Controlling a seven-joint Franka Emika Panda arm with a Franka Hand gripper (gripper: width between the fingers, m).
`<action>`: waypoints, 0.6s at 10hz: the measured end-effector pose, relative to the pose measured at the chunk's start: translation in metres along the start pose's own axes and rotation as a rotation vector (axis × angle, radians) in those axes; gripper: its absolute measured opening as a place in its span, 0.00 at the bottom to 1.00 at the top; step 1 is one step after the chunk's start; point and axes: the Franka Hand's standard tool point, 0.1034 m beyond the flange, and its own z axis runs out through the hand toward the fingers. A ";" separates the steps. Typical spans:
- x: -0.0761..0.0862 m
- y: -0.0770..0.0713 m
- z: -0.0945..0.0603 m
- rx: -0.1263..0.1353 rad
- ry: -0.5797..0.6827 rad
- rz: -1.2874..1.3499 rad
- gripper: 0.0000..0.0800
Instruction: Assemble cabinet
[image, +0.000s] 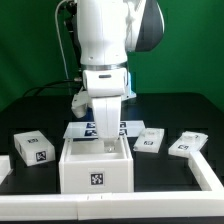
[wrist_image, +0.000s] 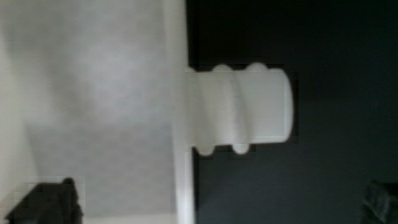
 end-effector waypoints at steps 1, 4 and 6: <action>0.001 0.001 0.003 0.004 0.001 0.007 1.00; 0.000 0.000 0.004 0.006 0.002 0.008 0.83; 0.000 0.000 0.004 0.006 0.002 0.008 0.49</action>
Offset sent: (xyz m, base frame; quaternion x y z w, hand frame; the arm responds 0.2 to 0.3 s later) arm 0.0000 0.0000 0.0000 0.0000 0.0000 0.0000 1.0000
